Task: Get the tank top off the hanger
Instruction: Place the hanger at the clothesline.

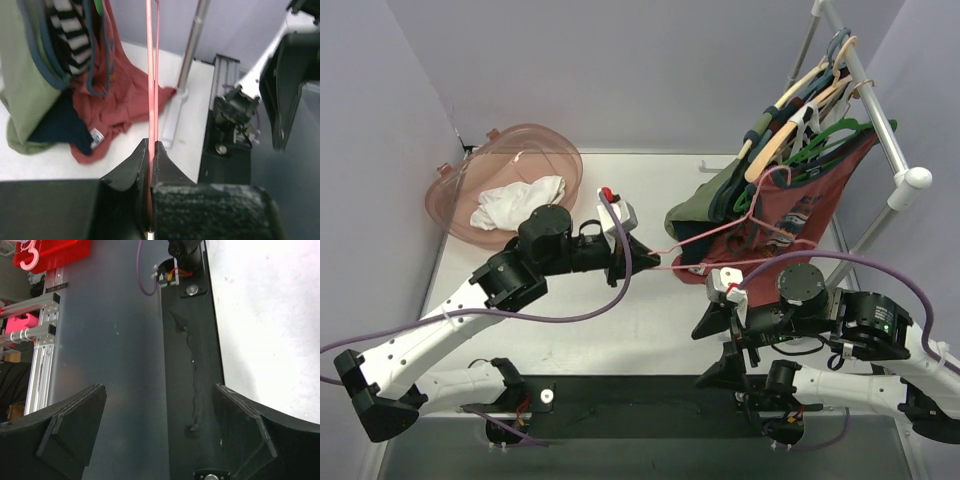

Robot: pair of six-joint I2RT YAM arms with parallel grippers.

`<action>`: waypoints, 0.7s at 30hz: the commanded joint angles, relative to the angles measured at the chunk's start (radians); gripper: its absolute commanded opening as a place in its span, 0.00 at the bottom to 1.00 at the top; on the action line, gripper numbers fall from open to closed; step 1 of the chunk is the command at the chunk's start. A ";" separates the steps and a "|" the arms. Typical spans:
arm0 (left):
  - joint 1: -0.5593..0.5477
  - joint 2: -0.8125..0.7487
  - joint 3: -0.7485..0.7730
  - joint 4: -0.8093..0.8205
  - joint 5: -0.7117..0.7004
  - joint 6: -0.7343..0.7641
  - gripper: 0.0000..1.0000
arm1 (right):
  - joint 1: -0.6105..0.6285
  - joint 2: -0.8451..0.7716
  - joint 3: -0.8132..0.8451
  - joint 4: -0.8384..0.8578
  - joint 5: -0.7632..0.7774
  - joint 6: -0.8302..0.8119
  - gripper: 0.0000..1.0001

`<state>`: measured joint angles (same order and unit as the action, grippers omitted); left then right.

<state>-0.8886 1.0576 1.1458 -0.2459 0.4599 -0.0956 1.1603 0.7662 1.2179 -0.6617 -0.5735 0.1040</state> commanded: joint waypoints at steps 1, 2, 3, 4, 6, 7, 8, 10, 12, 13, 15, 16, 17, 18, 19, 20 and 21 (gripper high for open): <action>-0.013 0.088 0.121 0.204 -0.055 0.025 0.00 | 0.012 -0.042 -0.049 0.002 -0.048 0.020 0.90; -0.016 0.105 0.136 0.215 -0.055 0.031 0.00 | 0.013 -0.056 -0.063 0.005 -0.054 0.023 0.90; -0.024 0.142 0.156 0.226 -0.053 0.034 0.00 | 0.015 -0.062 -0.069 0.005 -0.054 0.028 0.90; -0.027 0.159 0.193 0.230 -0.056 0.036 0.00 | 0.016 -0.073 -0.073 0.007 -0.054 0.033 0.90; -0.036 0.217 0.242 0.231 -0.061 0.048 0.00 | 0.019 -0.079 -0.087 0.010 -0.054 0.040 0.90; -0.041 0.237 0.290 0.232 -0.063 0.056 0.00 | 0.019 -0.085 -0.089 0.011 -0.054 0.043 0.90; -0.042 0.254 0.308 0.231 -0.063 0.065 0.00 | 0.021 -0.088 -0.093 0.011 -0.055 0.045 0.90; -0.053 0.307 0.379 0.232 -0.047 0.072 0.00 | 0.022 -0.094 -0.098 0.011 -0.055 0.046 0.90; -0.062 0.359 0.422 0.232 -0.041 0.089 0.00 | 0.025 -0.097 -0.104 0.011 -0.055 0.048 0.90; -0.067 0.375 0.443 0.231 -0.035 0.089 0.00 | 0.026 -0.099 -0.104 0.011 -0.055 0.051 0.90; -0.076 0.407 0.479 0.272 -0.021 0.120 0.00 | 0.027 -0.105 -0.110 0.014 -0.055 0.049 0.90; -0.093 0.413 0.485 0.283 -0.020 0.119 0.00 | 0.027 -0.107 -0.110 0.014 -0.054 0.049 0.90; -0.099 0.421 0.508 0.286 -0.024 0.120 0.00 | 0.029 -0.108 -0.112 0.013 -0.049 0.049 0.90; -0.105 0.441 0.522 0.281 -0.030 0.123 0.00 | 0.030 -0.108 -0.110 0.013 -0.046 0.049 0.90; -0.111 0.452 0.538 0.275 -0.033 0.126 0.00 | 0.030 -0.110 -0.109 0.014 -0.046 0.049 0.89; -0.122 0.475 0.554 0.269 -0.041 0.131 0.00 | 0.030 -0.111 -0.107 0.013 -0.046 0.051 0.90; -0.127 0.487 0.584 0.257 -0.058 0.134 0.00 | 0.029 -0.111 -0.106 0.014 -0.048 0.051 0.90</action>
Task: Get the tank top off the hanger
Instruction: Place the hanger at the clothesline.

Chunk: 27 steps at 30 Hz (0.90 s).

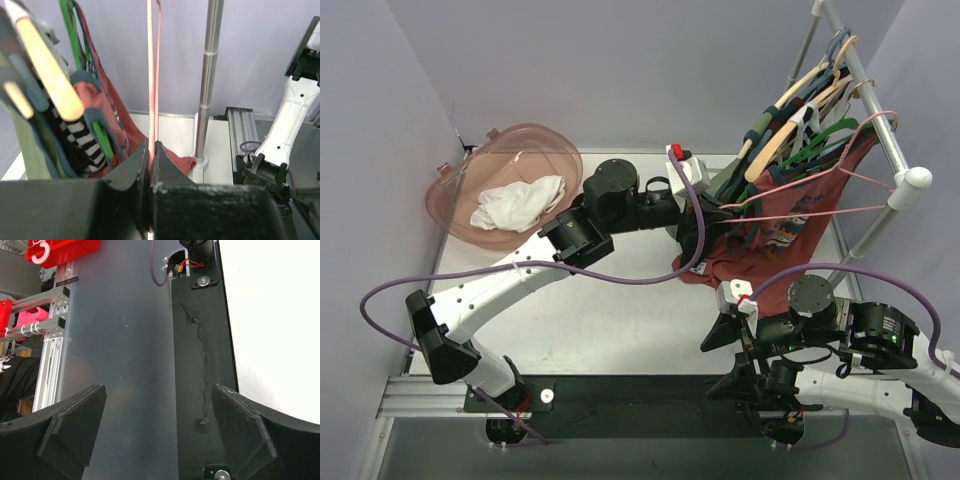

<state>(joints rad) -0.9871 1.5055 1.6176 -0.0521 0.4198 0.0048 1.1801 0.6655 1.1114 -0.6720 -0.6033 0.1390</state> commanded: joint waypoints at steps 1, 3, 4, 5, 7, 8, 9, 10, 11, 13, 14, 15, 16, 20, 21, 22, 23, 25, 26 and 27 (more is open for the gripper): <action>-0.031 0.050 0.125 0.057 -0.021 0.037 0.00 | 0.012 -0.014 0.001 0.025 -0.016 0.017 0.90; -0.044 0.080 0.155 0.054 -0.032 0.041 0.00 | 0.012 -0.018 -0.002 0.026 -0.013 0.022 0.90; -0.047 0.088 0.162 0.054 -0.036 0.044 0.00 | 0.013 -0.021 -0.004 0.026 -0.010 0.024 0.90; -0.053 0.103 0.166 0.054 -0.042 0.046 0.00 | 0.015 -0.024 -0.005 0.026 -0.003 0.028 0.90; -0.058 0.117 0.172 0.054 -0.061 0.044 0.00 | 0.015 -0.032 -0.005 0.025 -0.001 0.033 0.90; -0.058 0.130 0.176 0.054 -0.062 0.041 0.00 | 0.015 -0.035 -0.005 0.025 0.002 0.033 0.90; -0.062 0.136 0.176 0.054 -0.072 0.038 0.00 | 0.016 -0.037 -0.005 0.025 0.004 0.036 0.90; -0.065 0.139 0.177 0.054 -0.079 0.034 0.00 | 0.016 -0.040 -0.005 0.026 0.008 0.034 0.90; -0.067 0.148 0.180 0.054 -0.093 0.031 0.00 | 0.016 -0.043 -0.005 0.025 0.008 0.037 0.90; -0.077 0.154 0.189 0.054 -0.107 0.031 0.00 | 0.016 -0.046 -0.004 0.025 0.010 0.040 0.90; -0.081 0.160 0.192 0.054 -0.118 0.032 0.00 | 0.016 -0.047 -0.002 0.025 0.011 0.040 0.90; -0.084 0.163 0.194 0.054 -0.122 0.032 0.00 | 0.018 -0.046 -0.002 0.025 0.011 0.042 0.90; -0.087 0.165 0.196 0.054 -0.127 0.032 0.00 | 0.018 -0.047 -0.002 0.025 0.011 0.042 0.90; -0.088 0.141 0.163 0.026 -0.110 0.035 0.30 | 0.018 -0.047 -0.002 0.025 0.017 0.050 0.89; -0.090 0.130 0.147 0.035 -0.110 0.034 0.39 | 0.016 -0.050 -0.005 0.025 0.019 0.053 0.88; -0.088 0.119 0.130 0.037 -0.110 0.031 0.46 | 0.018 -0.052 -0.008 0.023 0.020 0.060 0.88; -0.088 0.095 0.117 0.076 -0.119 0.029 0.55 | 0.018 -0.052 -0.010 0.025 0.023 0.062 0.88; -0.088 0.076 0.096 0.081 -0.141 0.030 0.62 | 0.018 -0.055 -0.010 0.023 0.036 0.070 0.88; -0.088 0.068 0.096 0.074 -0.174 0.032 0.64 | 0.018 -0.055 -0.009 0.023 0.039 0.073 0.88; -0.088 0.068 0.109 0.064 -0.193 0.032 0.65 | 0.018 -0.056 -0.007 0.023 0.042 0.076 0.88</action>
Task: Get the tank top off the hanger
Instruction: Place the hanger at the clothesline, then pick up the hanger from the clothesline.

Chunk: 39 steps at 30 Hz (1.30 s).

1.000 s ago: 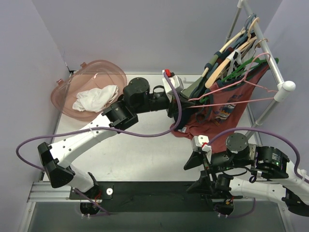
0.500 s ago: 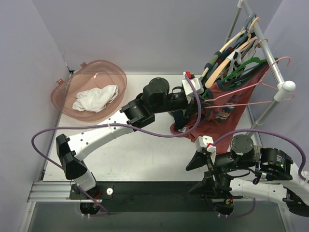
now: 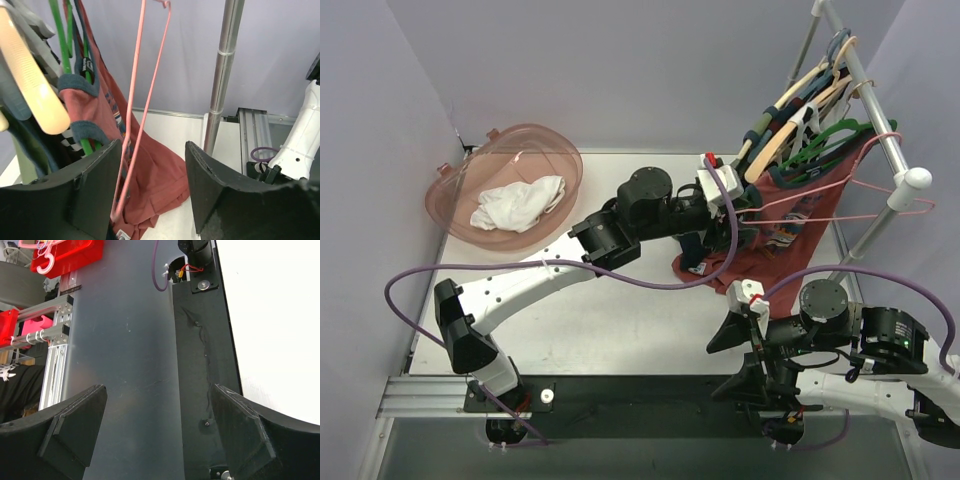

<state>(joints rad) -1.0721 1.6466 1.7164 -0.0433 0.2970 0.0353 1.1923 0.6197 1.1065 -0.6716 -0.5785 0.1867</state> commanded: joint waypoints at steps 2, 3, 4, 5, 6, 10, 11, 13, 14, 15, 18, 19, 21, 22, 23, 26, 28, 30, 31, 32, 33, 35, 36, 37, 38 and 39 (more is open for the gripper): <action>-0.005 -0.065 0.035 0.008 -0.125 0.015 0.65 | 0.006 -0.017 0.006 0.023 0.031 0.034 0.87; -0.003 -0.059 0.060 -0.003 -0.142 0.021 0.65 | 0.006 -0.026 0.013 0.023 0.045 0.040 0.87; -0.003 -0.045 0.075 -0.026 -0.178 0.023 0.65 | 0.006 -0.029 0.016 0.023 0.074 0.043 0.87; -0.002 -0.035 0.090 -0.041 -0.191 0.025 0.65 | 0.006 -0.038 0.018 0.023 0.083 0.051 0.87; -0.002 -0.019 0.139 -0.061 -0.197 0.032 0.65 | 0.006 -0.041 0.022 0.023 0.089 0.051 0.87; -0.002 0.071 0.250 -0.168 -0.194 0.051 0.64 | 0.006 -0.061 0.029 0.023 0.101 0.062 0.87; -0.003 0.084 0.262 -0.176 -0.199 0.054 0.64 | 0.006 -0.067 0.029 0.023 0.103 0.063 0.86; -0.003 0.114 0.293 -0.194 -0.220 0.069 0.64 | 0.006 -0.071 0.026 0.023 0.100 0.069 0.86; -0.003 0.125 0.302 -0.199 -0.225 0.074 0.64 | 0.007 -0.075 0.027 0.023 0.100 0.071 0.86; -0.003 0.134 0.313 -0.205 -0.226 0.086 0.64 | 0.006 -0.075 0.024 0.023 0.097 0.074 0.86; -0.003 0.171 0.357 -0.236 -0.239 0.107 0.63 | 0.006 -0.077 0.019 0.023 0.092 0.077 0.86; -0.002 0.192 0.368 -0.254 -0.251 0.112 0.63 | 0.007 -0.077 0.021 0.021 0.092 0.077 0.86; -0.002 0.212 0.405 -0.276 -0.251 0.124 0.63 | 0.006 -0.075 0.023 0.020 0.089 0.077 0.86; 0.000 0.231 0.416 -0.288 -0.248 0.126 0.63 | 0.007 -0.077 0.027 0.020 0.089 0.077 0.86; 0.000 0.240 0.431 -0.293 -0.243 0.124 0.63 | 0.006 -0.075 0.029 0.018 0.088 0.076 0.86; 0.001 0.271 0.456 -0.303 -0.234 0.123 0.60 | 0.007 -0.071 0.036 0.017 0.086 0.073 0.86; 0.001 0.291 0.483 -0.319 -0.222 0.126 0.57 | 0.006 -0.069 0.039 0.015 0.085 0.073 0.86; 0.003 0.298 0.491 -0.322 -0.210 0.127 0.55 | 0.006 -0.066 0.041 0.012 0.085 0.074 0.86; 0.003 0.298 0.491 -0.322 -0.196 0.126 0.55 | 0.006 -0.066 0.041 0.012 0.085 0.074 0.86; 0.001 0.297 0.489 -0.323 -0.190 0.120 0.55 | 0.006 -0.066 0.039 0.009 0.089 0.074 0.86; 0.001 0.294 0.488 -0.323 -0.184 0.120 0.55 | 0.007 -0.067 0.039 0.009 0.089 0.071 0.86; 0.001 0.277 0.470 -0.319 -0.159 0.114 0.57 | 0.007 -0.069 0.036 0.006 0.094 0.073 0.86; 0.001 0.268 0.457 -0.313 -0.150 0.107 0.60 | 0.006 -0.069 0.038 0.006 0.094 0.069 0.86; 0.000 0.250 0.442 -0.303 -0.145 0.104 0.62 | 0.006 -0.069 0.038 0.004 0.094 0.071 0.86; 0.001 0.240 0.434 -0.299 -0.144 0.097 0.63 | 0.006 -0.069 0.039 0.003 0.094 0.069 0.86; 0.001 0.231 0.428 -0.294 -0.131 0.094 0.64 | 0.006 -0.069 0.039 0.003 0.094 0.066 0.86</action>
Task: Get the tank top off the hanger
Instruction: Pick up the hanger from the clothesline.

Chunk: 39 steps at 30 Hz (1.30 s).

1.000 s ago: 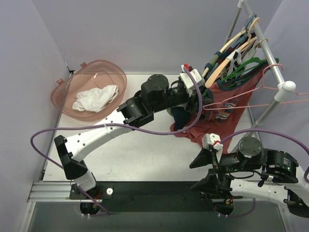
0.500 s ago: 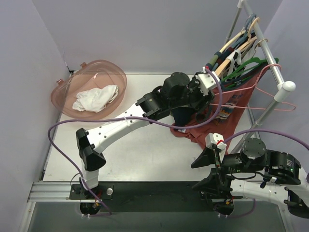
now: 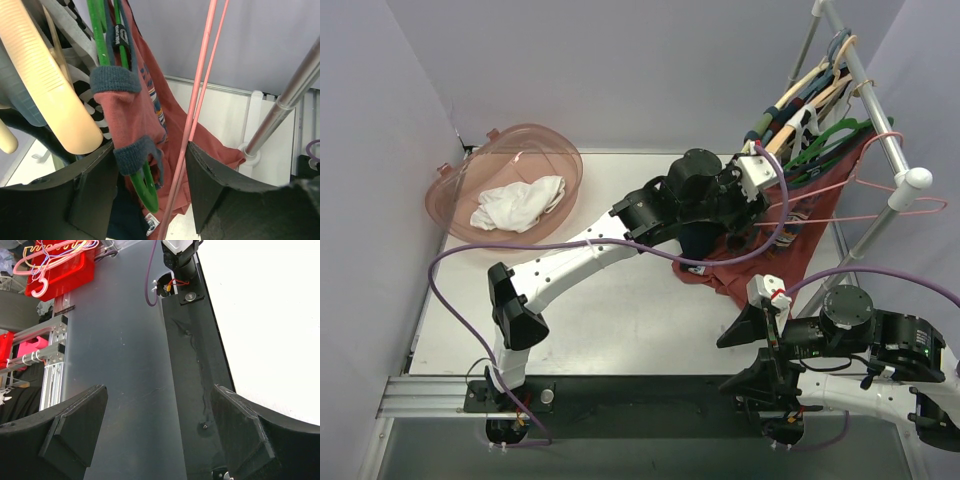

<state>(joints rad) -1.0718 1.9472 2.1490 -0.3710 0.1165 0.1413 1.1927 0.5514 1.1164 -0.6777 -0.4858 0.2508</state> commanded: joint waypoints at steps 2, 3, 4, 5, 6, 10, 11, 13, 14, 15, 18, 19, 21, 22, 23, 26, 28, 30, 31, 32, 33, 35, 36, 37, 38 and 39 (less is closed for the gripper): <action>0.003 -0.097 -0.021 0.046 0.057 -0.026 0.66 | 0.005 -0.002 0.028 0.009 0.001 0.002 0.86; 0.003 -0.102 -0.023 0.052 0.058 -0.034 0.66 | 0.005 -0.002 0.026 0.007 0.001 0.001 0.86; 0.006 -0.109 -0.020 0.053 0.060 -0.043 0.66 | 0.007 -0.004 0.026 0.007 0.001 0.001 0.86; 0.006 -0.110 -0.006 0.052 0.063 -0.061 0.66 | 0.005 -0.005 0.026 0.007 0.001 -0.001 0.86; 0.007 -0.108 0.005 0.041 0.063 -0.069 0.66 | 0.007 -0.005 0.023 0.007 0.000 -0.002 0.86; 0.015 -0.097 0.041 0.018 0.026 -0.104 0.63 | 0.007 -0.004 0.023 0.003 0.003 -0.002 0.86; 0.018 -0.094 0.046 0.017 0.023 -0.118 0.61 | 0.007 -0.004 0.025 0.001 0.003 -0.001 0.86; 0.022 -0.085 0.057 0.011 0.015 -0.134 0.58 | 0.005 -0.007 0.025 0.001 0.004 0.001 0.86; 0.030 -0.082 0.060 0.009 0.014 -0.137 0.57 | 0.007 -0.008 0.026 0.000 0.004 0.004 0.86; 0.033 -0.077 0.064 0.009 0.012 -0.138 0.54 | 0.005 -0.010 0.025 0.000 0.006 0.002 0.86; 0.042 -0.065 0.068 0.014 0.000 -0.172 0.49 | 0.005 -0.016 0.022 0.000 0.006 0.007 0.86; 0.041 -0.060 0.074 0.012 -0.005 -0.172 0.47 | 0.007 -0.018 0.025 0.000 0.007 0.010 0.86; 0.042 -0.048 0.080 0.010 -0.026 -0.163 0.44 | 0.005 -0.018 0.026 0.001 0.004 0.010 0.86; 0.041 -0.044 0.084 0.010 -0.031 -0.158 0.44 | 0.007 -0.018 0.026 0.001 0.006 0.011 0.86; 0.042 -0.039 0.087 0.009 -0.037 -0.154 0.44 | 0.005 -0.016 0.028 0.001 0.004 0.011 0.86; 0.042 -0.018 0.110 0.000 -0.044 -0.147 0.43 | 0.007 -0.013 0.031 0.001 0.003 0.008 0.86; 0.042 -0.002 0.117 -0.003 -0.037 -0.147 0.43 | 0.007 -0.011 0.031 0.001 0.000 0.010 0.86; 0.041 0.005 0.121 -0.003 -0.029 -0.118 0.43 | 0.005 -0.011 0.033 0.001 0.000 0.008 0.86; 0.041 0.007 0.123 -0.003 -0.028 -0.115 0.43 | 0.005 -0.011 0.033 0.001 0.000 0.008 0.86; 0.041 0.010 0.123 -0.005 -0.028 -0.114 0.43 | 0.005 -0.013 0.033 0.001 -0.002 0.008 0.86; 0.041 0.016 0.124 -0.005 -0.029 -0.111 0.43 | 0.007 -0.013 0.034 0.001 -0.002 0.007 0.86; 0.041 0.021 0.124 -0.006 -0.028 -0.105 0.43 | 0.007 -0.015 0.036 0.001 -0.002 0.008 0.86; 0.042 0.025 0.126 -0.006 -0.028 -0.101 0.43 | 0.005 -0.015 0.037 0.001 -0.002 0.008 0.86; 0.042 0.028 0.129 -0.006 -0.025 -0.101 0.43 | 0.005 -0.015 0.037 0.001 -0.002 0.007 0.86; 0.042 0.033 0.132 -0.006 -0.025 -0.098 0.43 | 0.005 -0.015 0.039 0.001 -0.005 0.008 0.86; 0.042 0.042 0.141 -0.011 -0.026 -0.098 0.43 | 0.005 -0.015 0.039 0.001 -0.004 0.007 0.86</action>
<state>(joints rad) -1.0313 1.9728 2.2261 -0.3786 0.0929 0.0227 1.1927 0.5396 1.1198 -0.6830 -0.4828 0.2543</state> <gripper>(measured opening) 0.434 0.859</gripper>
